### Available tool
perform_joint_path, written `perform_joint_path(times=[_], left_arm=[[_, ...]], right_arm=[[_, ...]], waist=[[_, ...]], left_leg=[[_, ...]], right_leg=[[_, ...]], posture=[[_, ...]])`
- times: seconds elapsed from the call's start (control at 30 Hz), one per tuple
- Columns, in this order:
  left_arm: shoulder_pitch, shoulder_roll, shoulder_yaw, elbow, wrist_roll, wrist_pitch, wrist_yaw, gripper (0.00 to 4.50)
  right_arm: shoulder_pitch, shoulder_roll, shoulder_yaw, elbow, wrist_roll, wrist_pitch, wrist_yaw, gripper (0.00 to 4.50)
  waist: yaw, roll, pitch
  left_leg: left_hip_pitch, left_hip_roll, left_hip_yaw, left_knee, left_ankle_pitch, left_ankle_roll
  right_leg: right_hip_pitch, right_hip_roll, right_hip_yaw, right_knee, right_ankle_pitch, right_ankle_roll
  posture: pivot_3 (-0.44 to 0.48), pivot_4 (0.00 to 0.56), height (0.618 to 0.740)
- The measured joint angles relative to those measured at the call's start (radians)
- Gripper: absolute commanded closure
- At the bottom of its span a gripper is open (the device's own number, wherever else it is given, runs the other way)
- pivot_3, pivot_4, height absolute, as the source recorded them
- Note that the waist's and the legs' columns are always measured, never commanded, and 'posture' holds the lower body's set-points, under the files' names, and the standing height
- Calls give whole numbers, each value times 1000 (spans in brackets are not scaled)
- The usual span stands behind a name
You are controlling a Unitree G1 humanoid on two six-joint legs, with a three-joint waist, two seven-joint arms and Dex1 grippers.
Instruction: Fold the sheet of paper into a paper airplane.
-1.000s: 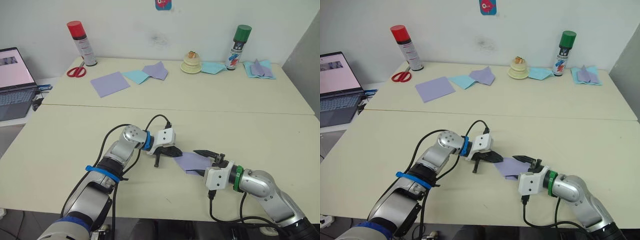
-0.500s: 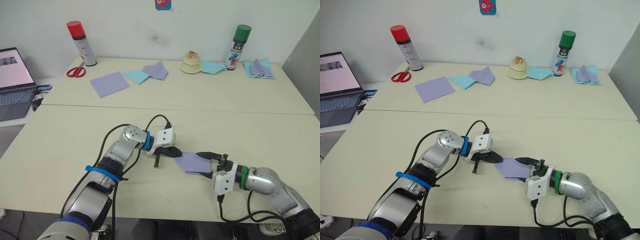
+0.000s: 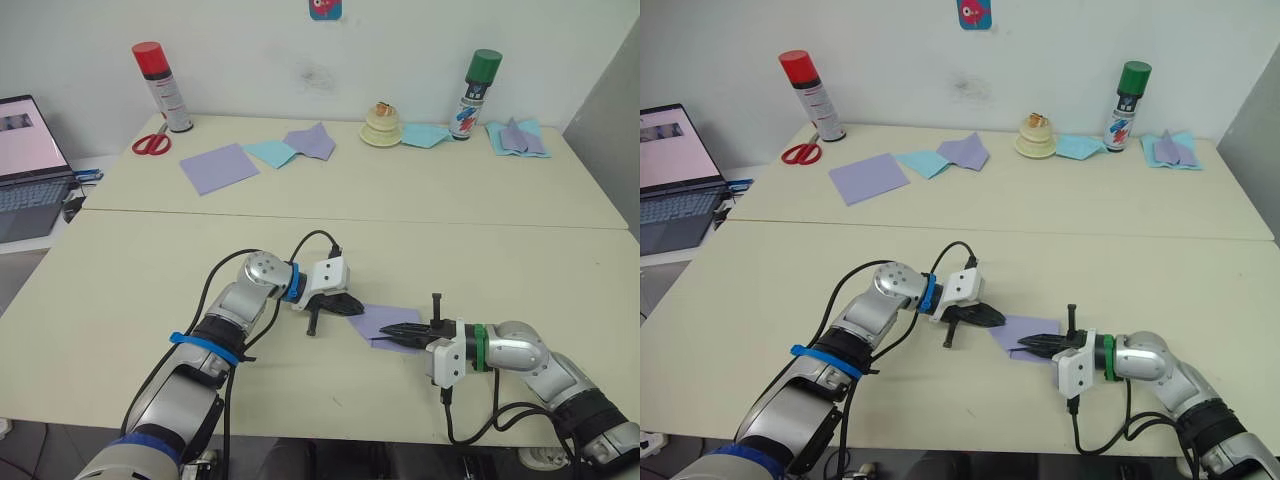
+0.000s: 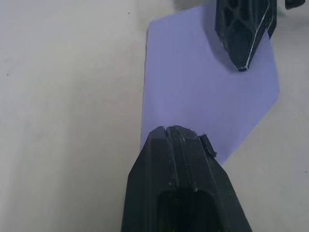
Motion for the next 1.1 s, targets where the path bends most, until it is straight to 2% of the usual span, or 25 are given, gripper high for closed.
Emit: perform_joint_path(times=[0.23,0.43,0.53,0.6,0.93,1.1], left_arm=[[5,9,5,4,-5,-8,-6,4500],[5,9,5,18,-6,-23,-8,4500],[4,9,5,21,-6,-26,-8,4500],[3,9,5,23,-6,-28,-9,4500],[1,9,5,35,-10,-40,-11,4500],[1,9,6,35,-18,-19,-12,4500]], right_arm=[[0,31,0,2,69,51,70,4456],[-3,33,-3,8,54,35,72,4456],[-8,34,-8,21,36,12,62,3892],[-15,34,-8,34,16,-3,57,3311],[-33,50,-8,72,15,-36,56,3311],[-35,69,-8,77,19,-9,68,4460]], waist=[[0,0,0],[0,0,0],[0,0,0],[0,0,0],[-1,0,0],[-1,0,0]], left_leg=[[1,0,0,0,0,0],[1,0,0,0,0,0],[1,0,0,0,0,0],[1,0,0,0,0,0],[1,0,0,0,0,0],[1,0,0,0,0,0]], right_leg=[[0,0,0,0,0,0],[0,0,0,0,0,0],[0,0,0,0,0,0],[0,0,0,0,0,0],[0,0,0,0,0,0],[0,0,0,0,0,0]], posture=[[0,150,717],[0,150,717],[0,150,717],[0,150,717],[0,150,717],[0,150,717]])
